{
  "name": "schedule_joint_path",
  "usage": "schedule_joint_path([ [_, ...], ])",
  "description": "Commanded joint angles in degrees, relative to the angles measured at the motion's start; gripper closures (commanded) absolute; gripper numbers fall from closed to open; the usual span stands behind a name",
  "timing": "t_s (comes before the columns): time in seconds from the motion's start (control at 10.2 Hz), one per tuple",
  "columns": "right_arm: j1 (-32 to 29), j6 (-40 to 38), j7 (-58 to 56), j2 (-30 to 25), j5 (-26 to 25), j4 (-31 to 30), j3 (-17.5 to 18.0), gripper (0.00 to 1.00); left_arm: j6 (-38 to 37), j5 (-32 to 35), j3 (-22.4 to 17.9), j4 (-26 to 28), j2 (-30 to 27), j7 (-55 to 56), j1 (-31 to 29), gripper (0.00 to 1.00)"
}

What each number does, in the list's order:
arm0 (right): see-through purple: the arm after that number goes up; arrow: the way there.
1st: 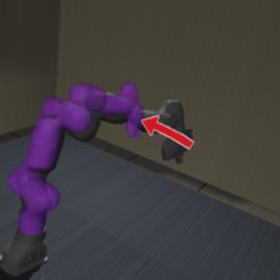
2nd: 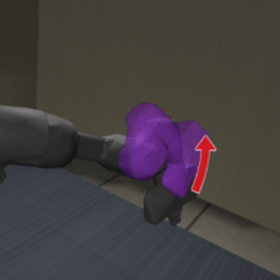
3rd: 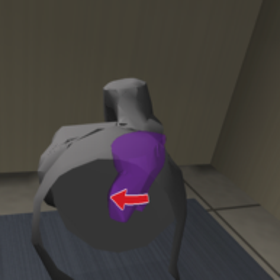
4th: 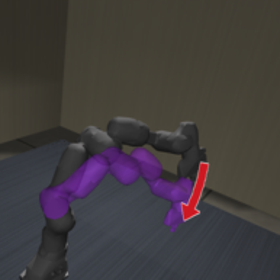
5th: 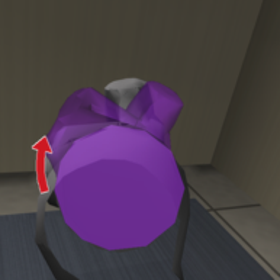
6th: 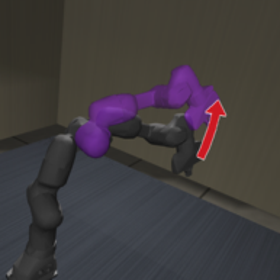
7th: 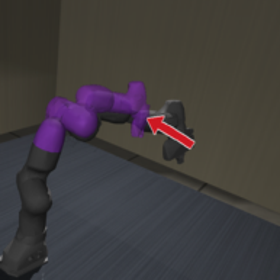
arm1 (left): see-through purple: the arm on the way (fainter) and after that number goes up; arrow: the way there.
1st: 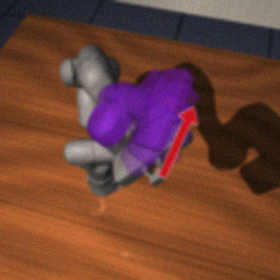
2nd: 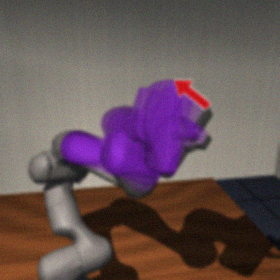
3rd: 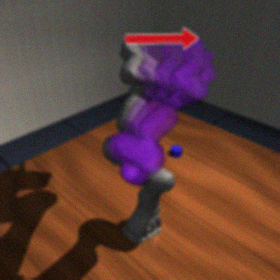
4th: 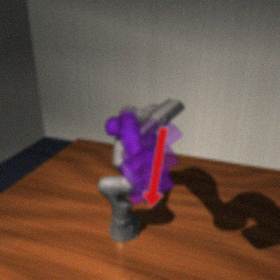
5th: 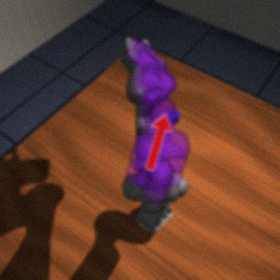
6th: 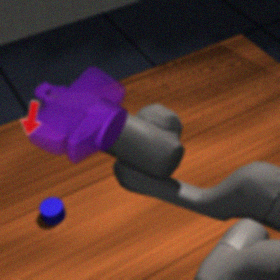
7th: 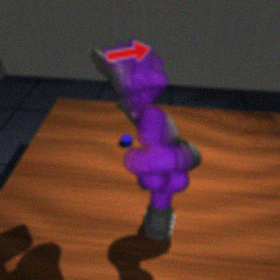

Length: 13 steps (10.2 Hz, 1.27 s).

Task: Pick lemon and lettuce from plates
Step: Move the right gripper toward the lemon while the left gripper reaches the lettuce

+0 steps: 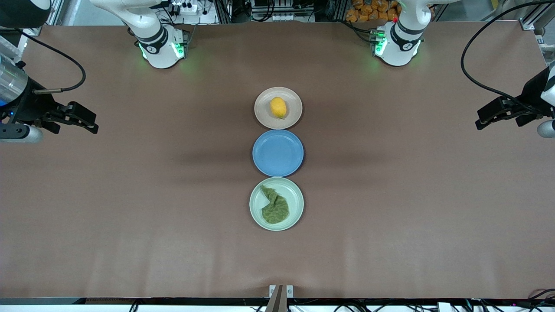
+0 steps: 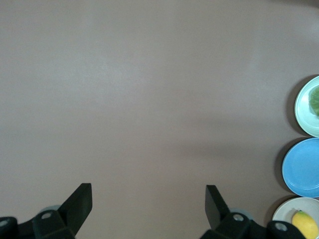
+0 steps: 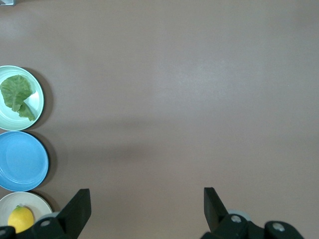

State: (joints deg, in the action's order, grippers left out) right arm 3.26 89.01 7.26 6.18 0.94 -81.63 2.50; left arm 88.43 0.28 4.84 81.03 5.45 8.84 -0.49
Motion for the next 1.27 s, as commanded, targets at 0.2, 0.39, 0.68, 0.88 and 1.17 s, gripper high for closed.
schedule_joint_path([
  [0.2, -0.4, -1.1, 0.0, -1.0, 0.2, -0.5, 0.5, 0.00, 0.1, -0.1, -0.1, 0.1, 1.7, -0.8, 0.7, 0.00],
  [0.39, 1.1, -0.6, 2.1, -0.6, 0.0, -0.3, 0.6, 0.00, 2.8, -0.5, 0.9, 0.1, 4.3, -0.8, 2.1, 0.00],
  [0.68, 1.8, 2.1, 3.4, 0.8, 0.3, -0.3, 0.6, 0.00, 10.8, -4.9, 1.7, 0.1, 11.1, 0.0, 6.8, 0.00],
  [0.88, 2.6, 5.1, 4.7, 3.4, 0.4, -0.3, 0.6, 0.00, 18.1, -5.2, 1.7, 0.1, 15.5, 1.3, 11.4, 0.00],
  [1.17, 5.7, 10.6, 11.5, 7.3, 0.1, -0.1, 0.6, 0.00, 30.2, -4.5, 1.5, 0.2, 21.5, 3.1, 18.8, 0.00],
])
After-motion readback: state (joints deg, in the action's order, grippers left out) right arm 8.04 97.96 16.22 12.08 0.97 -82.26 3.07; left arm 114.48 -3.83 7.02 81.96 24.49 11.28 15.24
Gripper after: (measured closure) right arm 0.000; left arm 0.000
